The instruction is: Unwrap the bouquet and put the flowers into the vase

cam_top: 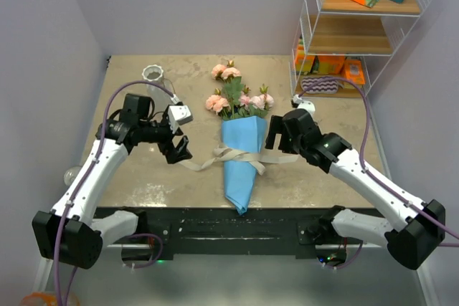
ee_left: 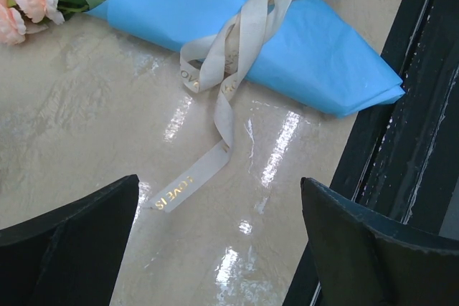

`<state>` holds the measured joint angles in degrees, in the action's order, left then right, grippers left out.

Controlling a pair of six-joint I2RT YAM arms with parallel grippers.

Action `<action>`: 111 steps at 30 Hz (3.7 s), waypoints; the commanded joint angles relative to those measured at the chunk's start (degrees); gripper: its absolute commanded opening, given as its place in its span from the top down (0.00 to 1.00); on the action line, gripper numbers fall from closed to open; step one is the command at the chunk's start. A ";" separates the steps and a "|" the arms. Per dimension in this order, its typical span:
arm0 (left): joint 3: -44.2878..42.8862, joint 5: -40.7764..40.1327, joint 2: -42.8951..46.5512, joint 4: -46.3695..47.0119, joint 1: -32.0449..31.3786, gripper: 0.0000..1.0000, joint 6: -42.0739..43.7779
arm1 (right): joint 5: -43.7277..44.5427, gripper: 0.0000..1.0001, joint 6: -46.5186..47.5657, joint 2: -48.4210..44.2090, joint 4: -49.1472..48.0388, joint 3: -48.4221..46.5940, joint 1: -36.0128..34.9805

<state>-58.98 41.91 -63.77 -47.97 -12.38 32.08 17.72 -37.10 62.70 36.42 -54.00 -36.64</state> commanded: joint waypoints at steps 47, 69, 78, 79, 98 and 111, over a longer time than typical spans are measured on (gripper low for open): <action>9.23 -15.27 -22.80 28.79 -21.37 0.01 3.87 | -5.59 0.12 -43.05 13.41 -17.44 16.11 3.60; 12.49 -21.87 -24.65 35.31 -22.34 0.67 5.10 | -8.84 0.47 -43.06 21.94 -23.42 14.80 3.60; 10.38 -23.10 -20.79 31.97 -22.42 1.00 4.31 | -7.09 1.00 -45.34 16.77 -24.75 18.93 3.60; 9.94 -23.10 -20.26 31.53 -22.51 1.00 4.31 | -6.38 1.00 -45.34 15.71 -24.39 19.19 3.60; 9.15 -24.68 -15.50 28.19 -22.42 1.00 1.15 | 7.77 0.36 -25.56 -7.50 -5.92 18.39 4.14; 7.13 -24.33 -17.36 27.58 -22.33 1.00 0.36 | 15.56 0.36 -29.53 4.27 -10.06 22.19 -10.28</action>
<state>-49.43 17.30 -80.66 -20.51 -34.63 33.56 25.32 -65.84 63.88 27.51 -29.36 -42.96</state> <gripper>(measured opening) 0.016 0.655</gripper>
